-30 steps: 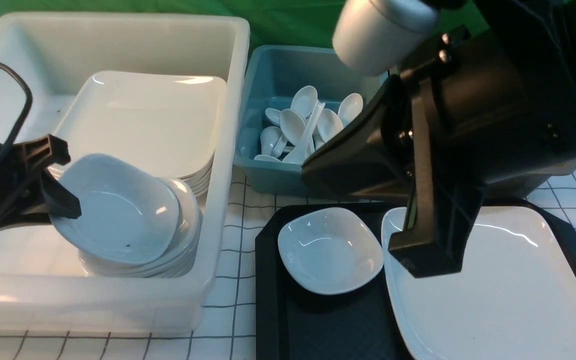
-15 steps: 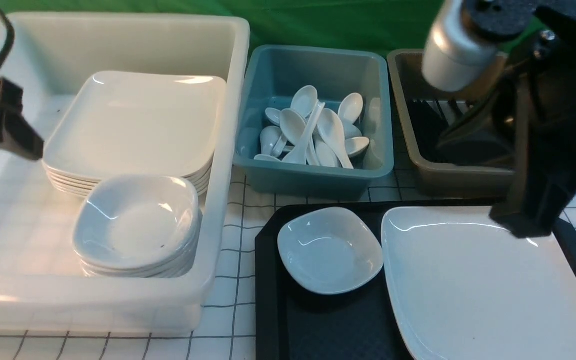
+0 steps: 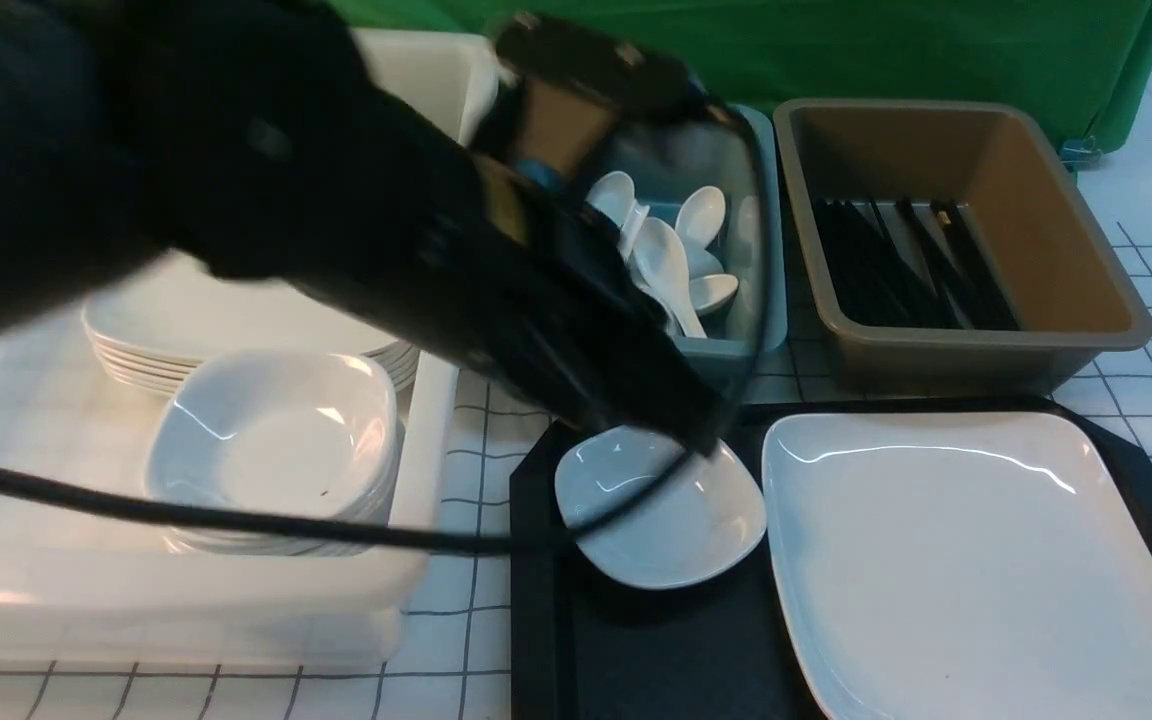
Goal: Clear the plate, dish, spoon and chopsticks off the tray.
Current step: Use the left arm to grab a small plate from the dinner plate
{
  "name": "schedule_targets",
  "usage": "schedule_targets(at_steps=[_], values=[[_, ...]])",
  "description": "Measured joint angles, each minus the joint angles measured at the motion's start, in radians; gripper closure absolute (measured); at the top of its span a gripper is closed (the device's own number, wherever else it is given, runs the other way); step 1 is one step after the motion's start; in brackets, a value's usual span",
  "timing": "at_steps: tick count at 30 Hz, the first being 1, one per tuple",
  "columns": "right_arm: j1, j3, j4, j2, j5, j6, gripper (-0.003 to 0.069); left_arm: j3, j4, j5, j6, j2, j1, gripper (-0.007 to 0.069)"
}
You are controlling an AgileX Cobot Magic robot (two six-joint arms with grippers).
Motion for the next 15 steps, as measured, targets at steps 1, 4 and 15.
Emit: schedule_targets(at_steps=[1, 4, 15], values=[[-0.003, 0.017, 0.014, -0.018, -0.009, -0.006, 0.0659, 0.0, 0.034, -0.004, -0.001, 0.043, -0.032, 0.0586], [-0.007, 0.039, 0.033, -0.062, -0.012, -0.019, 0.0659, 0.0, 0.108, -0.005, -0.002, 0.148, -0.082, 0.0529], [-0.009, 0.045, 0.038, -0.157, -0.015, -0.019, 0.0659, 0.0, 0.351, -0.028, 0.008, 0.366, -0.121, 0.0168]])
